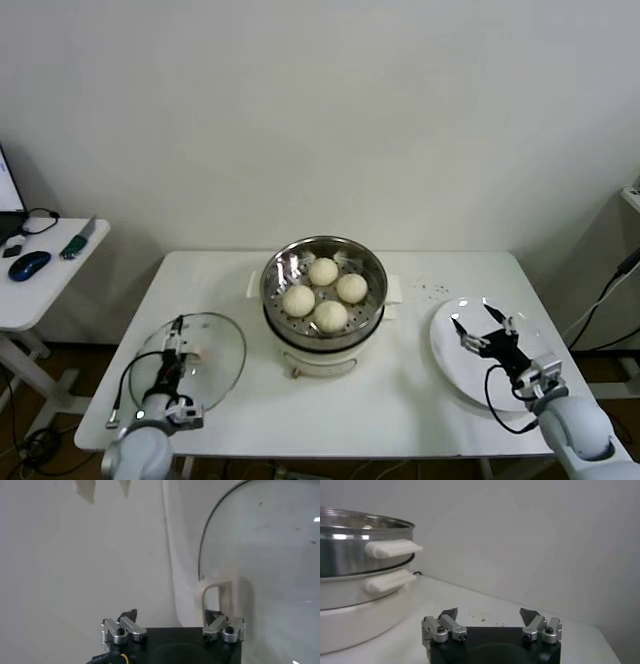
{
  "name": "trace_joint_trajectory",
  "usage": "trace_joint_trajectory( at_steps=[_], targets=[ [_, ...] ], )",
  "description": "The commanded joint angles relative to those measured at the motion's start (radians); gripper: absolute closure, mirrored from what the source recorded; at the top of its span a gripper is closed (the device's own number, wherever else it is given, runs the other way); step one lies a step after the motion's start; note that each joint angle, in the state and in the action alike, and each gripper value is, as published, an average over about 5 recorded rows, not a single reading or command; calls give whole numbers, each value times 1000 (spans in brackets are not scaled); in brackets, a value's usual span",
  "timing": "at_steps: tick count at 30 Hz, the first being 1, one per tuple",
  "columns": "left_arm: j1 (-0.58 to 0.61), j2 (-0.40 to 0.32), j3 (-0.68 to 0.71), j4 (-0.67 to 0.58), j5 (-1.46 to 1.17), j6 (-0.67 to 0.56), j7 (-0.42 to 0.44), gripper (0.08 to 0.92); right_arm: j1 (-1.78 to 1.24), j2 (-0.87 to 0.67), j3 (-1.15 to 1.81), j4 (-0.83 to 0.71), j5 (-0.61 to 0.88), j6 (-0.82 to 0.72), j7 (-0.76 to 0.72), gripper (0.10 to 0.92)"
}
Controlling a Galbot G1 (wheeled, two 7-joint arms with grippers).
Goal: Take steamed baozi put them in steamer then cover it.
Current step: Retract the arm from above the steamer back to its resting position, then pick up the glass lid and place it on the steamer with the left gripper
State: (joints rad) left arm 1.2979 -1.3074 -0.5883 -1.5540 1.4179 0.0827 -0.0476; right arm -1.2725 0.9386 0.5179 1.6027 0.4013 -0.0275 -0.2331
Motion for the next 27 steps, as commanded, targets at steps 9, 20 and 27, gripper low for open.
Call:
trace_joint_trajectory(
  at_steps=[9, 20, 27],
  targets=[
    [-30, -4, 2, 67, -66, -11, -12, 441, -9, 20, 9, -15, -45, 14, -14, 203],
    [-9, 11, 2, -3, -122, 1, 13, 753, -7, 28, 12, -27, -60, 26, -26, 203],
    [65, 32, 1, -152, -126, 62, 2, 853, -8, 16, 20, -36, -62, 29, -33, 203]
  ],
)
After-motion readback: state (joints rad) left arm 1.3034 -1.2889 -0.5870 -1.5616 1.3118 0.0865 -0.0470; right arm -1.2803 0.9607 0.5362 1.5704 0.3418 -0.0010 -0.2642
